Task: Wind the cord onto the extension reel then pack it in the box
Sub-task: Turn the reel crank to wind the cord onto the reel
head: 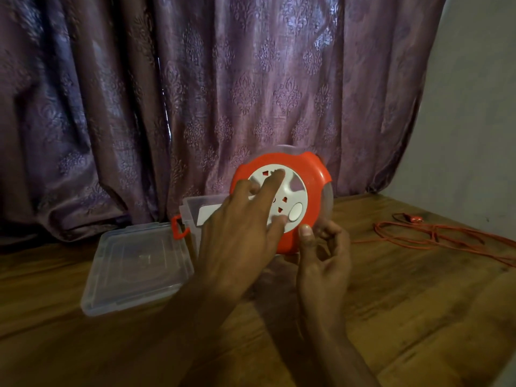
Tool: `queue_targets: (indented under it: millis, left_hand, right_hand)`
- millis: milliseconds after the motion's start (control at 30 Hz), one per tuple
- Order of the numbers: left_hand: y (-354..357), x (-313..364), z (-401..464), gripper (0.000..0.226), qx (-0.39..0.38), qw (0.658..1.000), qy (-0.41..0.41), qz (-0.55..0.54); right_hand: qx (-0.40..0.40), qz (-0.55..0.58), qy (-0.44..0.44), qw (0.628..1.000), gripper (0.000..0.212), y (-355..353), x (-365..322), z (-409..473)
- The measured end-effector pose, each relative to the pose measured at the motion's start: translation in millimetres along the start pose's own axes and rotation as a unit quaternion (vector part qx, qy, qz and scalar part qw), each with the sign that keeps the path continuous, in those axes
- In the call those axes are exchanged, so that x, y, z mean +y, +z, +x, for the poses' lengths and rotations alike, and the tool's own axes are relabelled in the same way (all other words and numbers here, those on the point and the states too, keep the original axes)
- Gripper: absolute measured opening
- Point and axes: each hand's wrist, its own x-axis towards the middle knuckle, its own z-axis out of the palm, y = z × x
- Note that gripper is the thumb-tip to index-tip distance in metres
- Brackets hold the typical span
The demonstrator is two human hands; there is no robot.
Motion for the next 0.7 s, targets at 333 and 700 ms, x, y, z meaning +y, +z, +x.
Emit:
queue_targets:
  millis: [333, 700]
  left_hand:
    - [-3, -3, 1, 0.064, -0.102, 0.991, 0.006, 0.090]
    - [-9, -19, 11, 0.046, -0.065, 0.993, 0.063, -0.071]
  right_hand:
    - [-0.017, 0.019, 0.005, 1.000, 0.040, 1, -1, 0]
    - [-0.020, 0.034, 0.048, 0.998, 0.011, -3, 9, 7]
